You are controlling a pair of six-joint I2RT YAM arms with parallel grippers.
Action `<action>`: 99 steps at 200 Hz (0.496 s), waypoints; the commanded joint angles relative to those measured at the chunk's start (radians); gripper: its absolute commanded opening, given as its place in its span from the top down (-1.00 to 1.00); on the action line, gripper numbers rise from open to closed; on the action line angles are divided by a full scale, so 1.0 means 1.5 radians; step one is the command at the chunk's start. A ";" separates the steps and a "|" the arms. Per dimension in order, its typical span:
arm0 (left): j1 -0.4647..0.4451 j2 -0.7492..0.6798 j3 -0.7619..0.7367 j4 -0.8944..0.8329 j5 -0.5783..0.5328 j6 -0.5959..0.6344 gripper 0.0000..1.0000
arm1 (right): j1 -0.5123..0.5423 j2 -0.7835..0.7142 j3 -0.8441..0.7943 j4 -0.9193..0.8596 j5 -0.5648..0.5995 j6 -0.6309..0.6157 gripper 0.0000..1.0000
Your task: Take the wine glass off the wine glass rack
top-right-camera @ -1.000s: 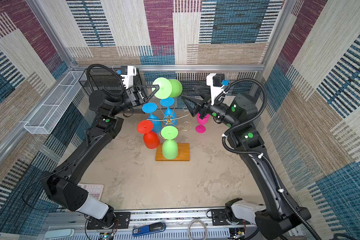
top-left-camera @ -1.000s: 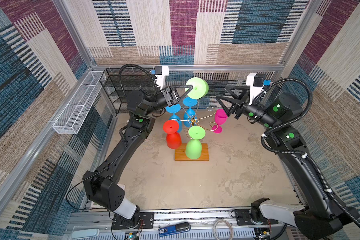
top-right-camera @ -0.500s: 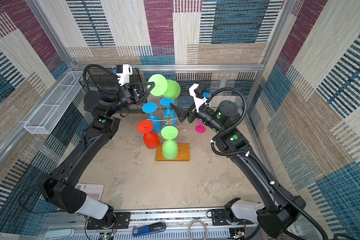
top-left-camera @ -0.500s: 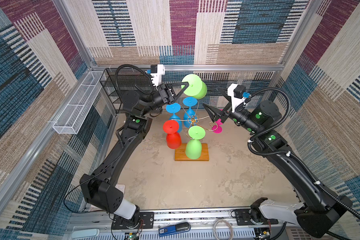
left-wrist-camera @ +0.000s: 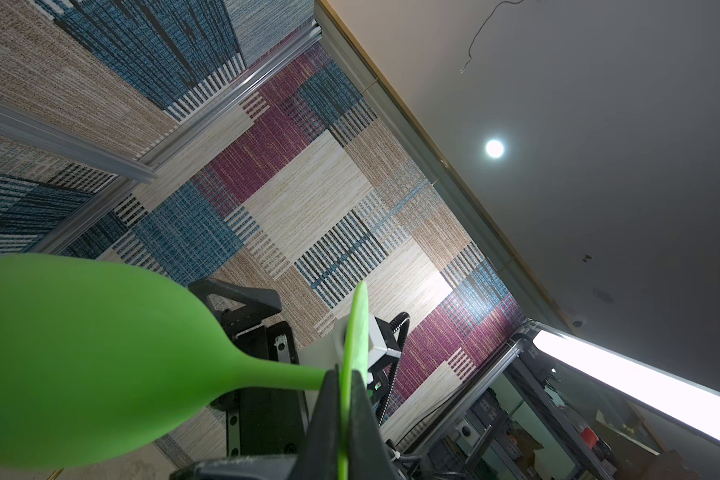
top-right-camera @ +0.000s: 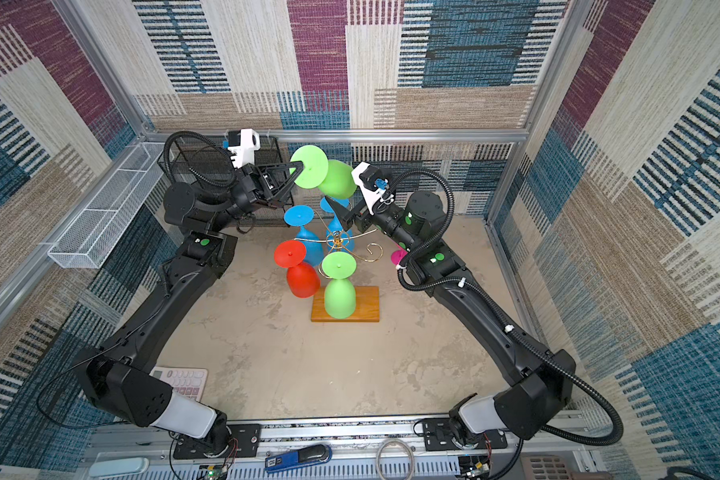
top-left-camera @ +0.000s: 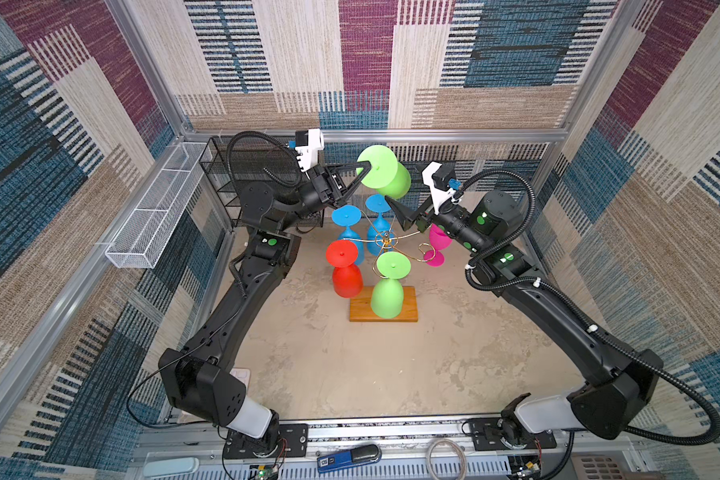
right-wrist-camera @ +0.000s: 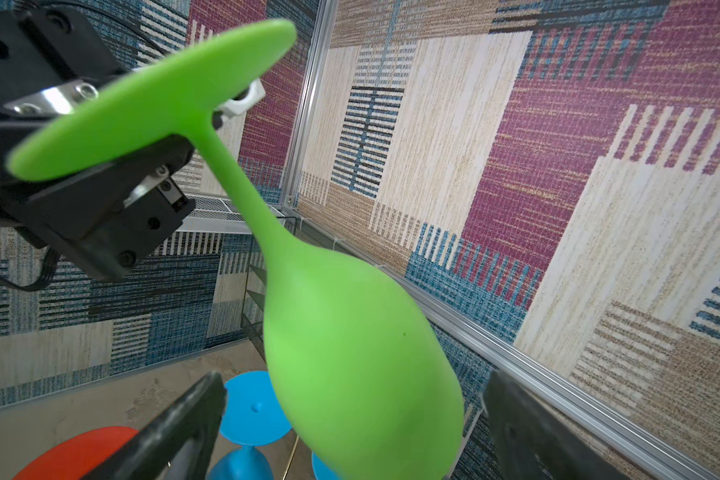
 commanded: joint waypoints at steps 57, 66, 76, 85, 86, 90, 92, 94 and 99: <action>0.007 -0.005 -0.003 0.069 -0.002 -0.044 1.00 | 0.005 0.063 0.053 0.029 -0.011 0.007 -0.99; 0.008 -0.005 -0.004 0.071 -0.001 -0.047 1.00 | 0.005 0.068 0.058 0.029 -0.011 0.010 -0.99; 0.008 -0.004 -0.005 0.076 0.000 -0.052 1.00 | 0.005 0.075 0.067 0.027 -0.010 0.013 -0.99; 0.009 -0.003 -0.005 0.081 0.000 -0.057 1.00 | 0.004 0.081 0.074 0.026 -0.010 0.015 -0.99; 0.009 -0.002 -0.006 0.082 0.000 -0.058 1.00 | 0.004 0.082 0.074 0.025 -0.010 0.015 -0.99; 0.009 -0.002 -0.006 0.084 0.000 -0.061 1.00 | 0.004 0.084 0.074 0.025 -0.010 0.016 -0.99; 0.009 -0.002 -0.006 0.085 0.000 -0.062 1.00 | 0.004 0.086 0.074 0.025 -0.009 0.017 -0.99; 0.009 -0.001 -0.007 0.086 0.000 -0.063 1.00 | 0.005 0.087 0.074 0.025 -0.009 0.017 -0.99; 0.010 -0.001 -0.007 0.088 0.001 -0.066 1.00 | 0.005 0.090 0.074 0.024 -0.008 0.019 -0.99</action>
